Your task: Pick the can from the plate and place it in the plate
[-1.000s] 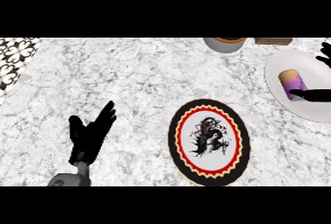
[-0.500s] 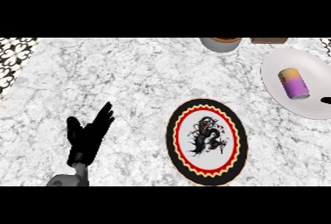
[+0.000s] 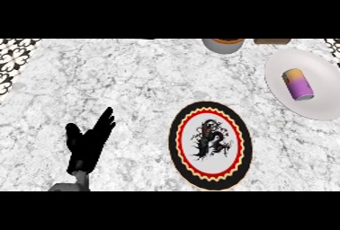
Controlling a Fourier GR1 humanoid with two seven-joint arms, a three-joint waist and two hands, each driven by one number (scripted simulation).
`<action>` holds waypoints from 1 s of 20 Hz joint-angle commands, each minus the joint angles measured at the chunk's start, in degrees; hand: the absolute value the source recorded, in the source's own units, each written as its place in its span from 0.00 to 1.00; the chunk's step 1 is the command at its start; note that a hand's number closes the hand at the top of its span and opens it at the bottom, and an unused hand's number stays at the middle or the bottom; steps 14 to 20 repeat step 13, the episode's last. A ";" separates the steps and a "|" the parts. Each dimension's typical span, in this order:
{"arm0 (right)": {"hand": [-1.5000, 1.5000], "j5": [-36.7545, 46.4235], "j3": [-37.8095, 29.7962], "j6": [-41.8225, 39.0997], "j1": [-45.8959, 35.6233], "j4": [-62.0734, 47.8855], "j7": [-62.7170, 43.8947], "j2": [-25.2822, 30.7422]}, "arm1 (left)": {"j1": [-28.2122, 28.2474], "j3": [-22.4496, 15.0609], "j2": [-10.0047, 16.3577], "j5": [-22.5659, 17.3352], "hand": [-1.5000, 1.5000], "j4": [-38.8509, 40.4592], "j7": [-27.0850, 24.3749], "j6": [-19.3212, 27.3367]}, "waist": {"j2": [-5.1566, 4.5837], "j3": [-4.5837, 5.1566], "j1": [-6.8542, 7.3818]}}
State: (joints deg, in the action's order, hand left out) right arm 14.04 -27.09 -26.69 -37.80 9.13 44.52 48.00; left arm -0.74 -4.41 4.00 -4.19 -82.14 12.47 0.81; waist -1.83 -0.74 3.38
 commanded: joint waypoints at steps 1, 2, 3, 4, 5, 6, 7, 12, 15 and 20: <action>0.00 1.41 1.65 -7.38 4.58 1.46 9.54 0.70 | 0.22 0.80 0.22 -0.32 0.50 1.19 -1.21 -0.24 | 0.00 0.00 -0.77; 0.00 1.78 2.05 -6.29 5.90 1.45 10.03 0.26 | 2.04 0.51 0.19 -1.22 0.50 -0.41 -0.95 -1.08 | 0.20 -0.02 -0.30; 0.00 2.13 2.60 -7.49 4.66 1.93 9.01 1.09 | -0.21 -0.11 -0.89 0.35 0.50 0.51 -0.47 0.84 | 0.10 0.00 -0.59; 0.00 1.99 2.44 -6.76 5.74 2.39 10.11 2.02 | 1.34 -0.39 -0.34 -0.09 0.50 0.79 -1.27 -0.64 | 0.00 -0.09 -0.58; 0.00 2.51 3.22 -8.22 5.98 2.13 9.57 2.01 | 0.22 -0.64 -1.23 0.65 0.50 -0.34 0.16 1.24 | 0.35 0.02 -0.77; 0.00 2.40 3.17 -7.17 7.91 2.92 12.38 1.93 | 0.69 0.50 -0.06 0.18 0.50 -0.03 -0.62 0.62 | 0.32 -0.06 -1.11; 0.00 3.19 4.16 -8.00 7.83 3.01 11.56 2.46 | -0.72 1.40 0.75 -0.45 0.50 0.77 -0.16 -0.10 | 0.26 0.01 -1.15; 0.00 2.69 4.31 -6.49 9.74 3.51 13.45 2.51 | 0.92 -0.37 -0.79 0.46 0.50 0.53 -0.29 0.58 | 0.49 0.00 -1.19; 0.00 2.40 4.18 -6.63 9.27 3.19 12.45 2.57 | 0.77 -0.60 -0.96 0.71 0.50 0.09 -0.05 0.88 | 0.47 -0.01 -0.89; 0.00 2.40 4.18 -6.63 9.27 3.19 12.45 2.57 | 0.77 -0.60 -0.96 0.71 0.50 0.09 -0.05 0.88 | 0.47 -0.01 -0.89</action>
